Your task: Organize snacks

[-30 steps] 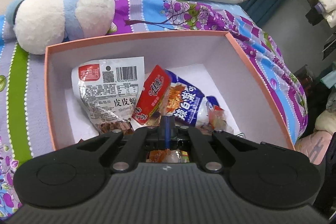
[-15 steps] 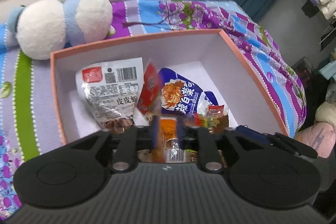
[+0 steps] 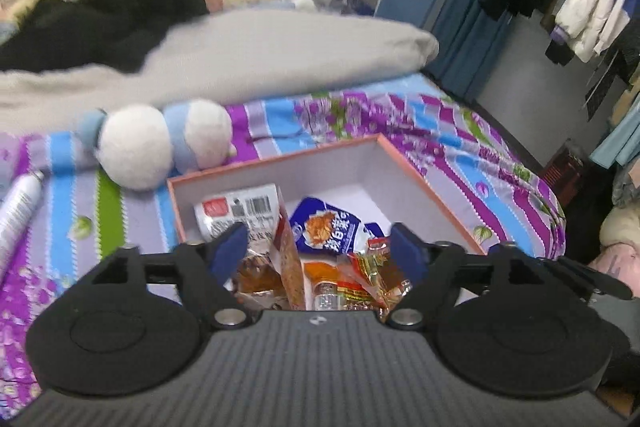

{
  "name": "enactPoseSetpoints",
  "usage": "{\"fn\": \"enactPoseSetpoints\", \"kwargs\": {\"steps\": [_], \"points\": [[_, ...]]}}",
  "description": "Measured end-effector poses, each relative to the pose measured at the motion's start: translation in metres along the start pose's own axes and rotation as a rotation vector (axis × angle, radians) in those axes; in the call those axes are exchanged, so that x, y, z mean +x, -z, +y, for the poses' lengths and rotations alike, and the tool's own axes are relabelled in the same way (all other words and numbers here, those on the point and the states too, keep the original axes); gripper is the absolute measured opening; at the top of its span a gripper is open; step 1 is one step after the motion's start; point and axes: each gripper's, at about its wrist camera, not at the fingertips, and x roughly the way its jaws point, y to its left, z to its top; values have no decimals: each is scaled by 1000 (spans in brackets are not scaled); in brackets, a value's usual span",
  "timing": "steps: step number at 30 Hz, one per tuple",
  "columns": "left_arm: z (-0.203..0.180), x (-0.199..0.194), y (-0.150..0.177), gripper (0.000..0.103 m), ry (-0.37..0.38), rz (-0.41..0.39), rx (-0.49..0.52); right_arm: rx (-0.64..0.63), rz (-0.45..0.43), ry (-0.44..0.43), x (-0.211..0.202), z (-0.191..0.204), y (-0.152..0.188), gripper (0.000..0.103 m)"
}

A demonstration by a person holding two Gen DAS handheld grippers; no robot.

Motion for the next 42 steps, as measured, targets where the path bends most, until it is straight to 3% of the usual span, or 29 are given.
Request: {"fn": "enactPoseSetpoints", "kwargs": {"steps": [6, 18, 29, 39, 40, 42], "points": [[-13, -63, 15, 97, -31, -81, 40, -13, -82, -9, -49, 16, 1, 55], [-21, -157, 61, 99, -80, -204, 72, -33, -185, -10, -122, 35, 27, 55], [-18, -190, 108, 99, -125, -234, 72, -7, -226, -2, -158, 43, 66, 55], [-17, -198, 142, 99, -135, -226, 63, 2, -207, 14, -170, 45, 96, 55], [-16, -198, 145, 99, -133, -224, 58, 0, -205, 15, -171, 45, 100, 56], [-14, -198, 151, 100, -125, -214, 49, -7, -197, 17, -171, 46, 105, 71]]}}
